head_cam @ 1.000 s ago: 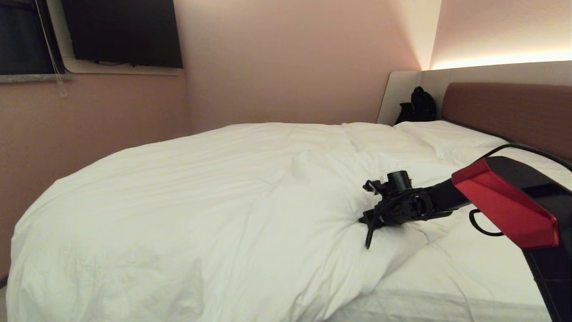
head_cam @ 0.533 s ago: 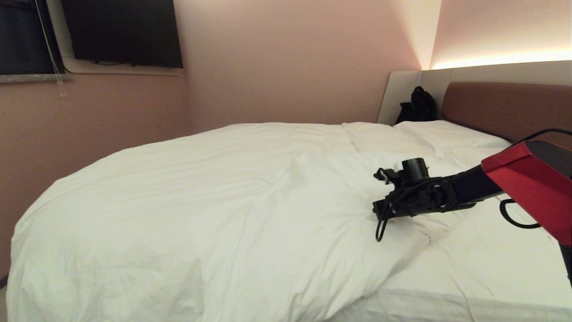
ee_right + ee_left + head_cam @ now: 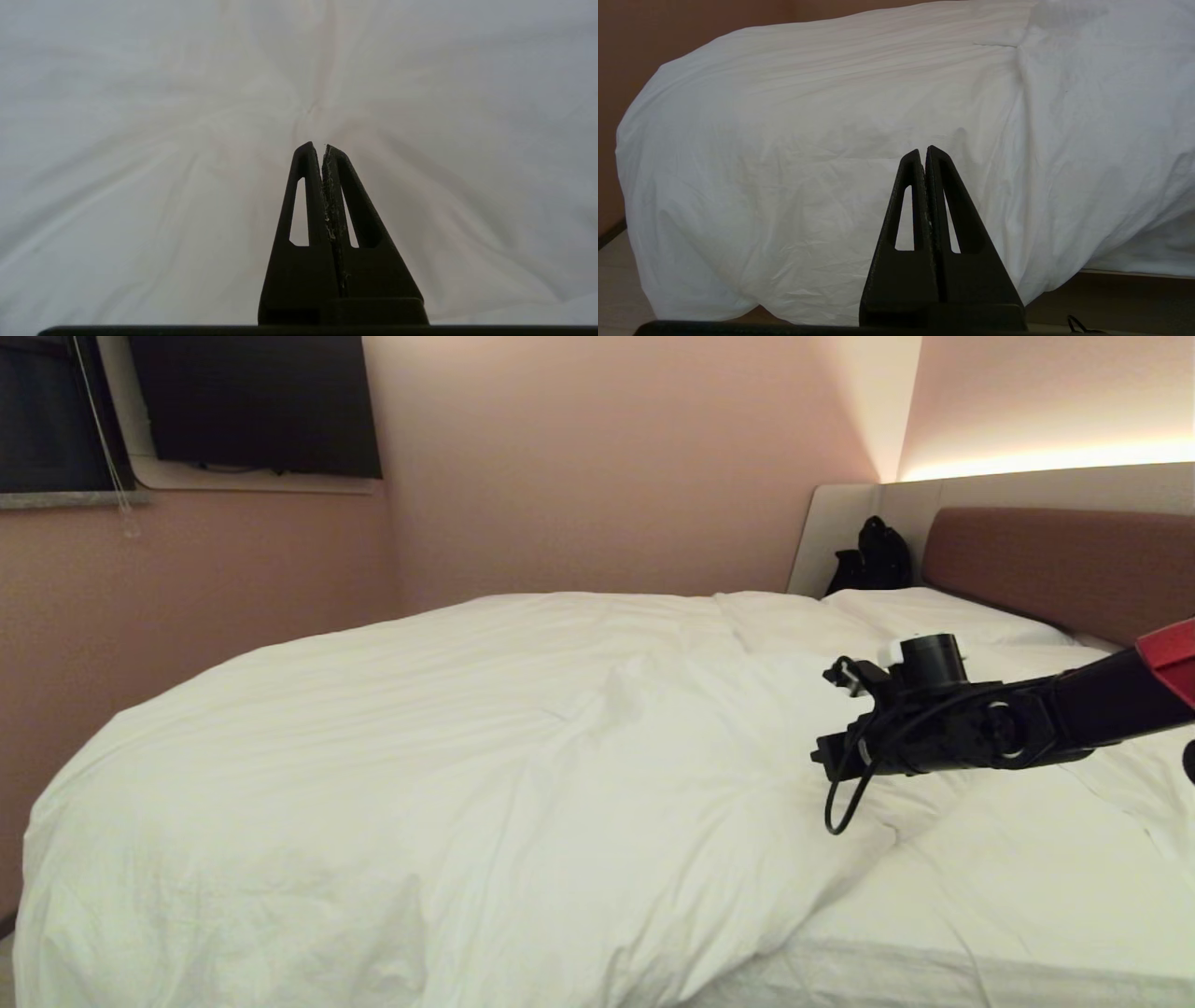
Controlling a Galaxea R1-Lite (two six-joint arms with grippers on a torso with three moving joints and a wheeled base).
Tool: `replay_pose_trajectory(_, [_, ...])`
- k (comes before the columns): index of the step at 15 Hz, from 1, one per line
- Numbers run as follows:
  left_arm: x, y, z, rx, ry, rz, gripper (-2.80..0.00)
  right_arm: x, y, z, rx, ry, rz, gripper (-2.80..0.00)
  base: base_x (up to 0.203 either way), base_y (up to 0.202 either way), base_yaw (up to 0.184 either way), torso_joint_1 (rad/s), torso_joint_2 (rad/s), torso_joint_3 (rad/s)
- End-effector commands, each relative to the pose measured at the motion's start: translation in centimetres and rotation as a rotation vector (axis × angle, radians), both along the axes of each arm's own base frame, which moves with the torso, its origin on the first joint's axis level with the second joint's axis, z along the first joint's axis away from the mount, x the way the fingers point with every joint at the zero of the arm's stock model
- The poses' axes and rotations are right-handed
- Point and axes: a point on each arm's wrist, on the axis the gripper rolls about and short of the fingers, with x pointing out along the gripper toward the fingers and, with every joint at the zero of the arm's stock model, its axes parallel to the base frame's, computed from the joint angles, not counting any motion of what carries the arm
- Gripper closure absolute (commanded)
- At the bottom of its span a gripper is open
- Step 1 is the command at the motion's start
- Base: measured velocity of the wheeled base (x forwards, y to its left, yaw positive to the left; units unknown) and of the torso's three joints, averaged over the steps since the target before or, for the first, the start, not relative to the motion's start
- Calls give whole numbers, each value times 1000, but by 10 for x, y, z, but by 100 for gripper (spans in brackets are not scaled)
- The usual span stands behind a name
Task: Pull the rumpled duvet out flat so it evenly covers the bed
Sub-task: Flatten the corners of the folded blanket
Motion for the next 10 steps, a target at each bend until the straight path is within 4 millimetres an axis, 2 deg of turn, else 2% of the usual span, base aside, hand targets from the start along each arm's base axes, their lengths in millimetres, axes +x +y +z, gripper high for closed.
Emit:
replay_pose_trajectory(1, [0, 0, 0, 0, 1, 0, 0, -15, 0, 35, 15, -86, 14, 0, 0, 0, 0, 0, 0, 0])
replay_pose_trajectory(2, [0, 0, 0, 0, 1, 0, 0, -12, 4, 42, 19, -114, 24, 0, 0, 0, 0, 0, 0, 0])
replay_pose_trajectory(4, [0, 0, 0, 0, 1, 0, 0, -10, 10, 45, 19, -125, 36, 0, 0, 0, 0, 0, 0, 0])
replay_pose_trajectory(6, [0, 0, 0, 0, 1, 0, 0, 4, 23, 61, 28, -168, 57, 0, 0, 0, 0, 0, 0, 0])
replay_pose_trajectory(7, [0, 0, 0, 0, 1, 0, 0, 12, 29, 63, 30, -162, 63, 0, 0, 0, 0, 0, 0, 0])
replay_pose_trajectory(8, [0, 0, 0, 0, 1, 0, 0, 23, 33, 57, 29, -126, 63, 0, 0, 0, 0, 0, 0, 0])
replay_pose_trajectory(9, [0, 0, 0, 0, 1, 0, 0, 27, 36, 51, 27, -83, 62, -280, 0, 0, 0, 0, 0, 0])
replay_pose_trajectory(10, [0, 0, 0, 0, 1, 0, 0, 32, 37, 45, 18, -53, 55, -280, 0, 0, 0, 0, 0, 0])
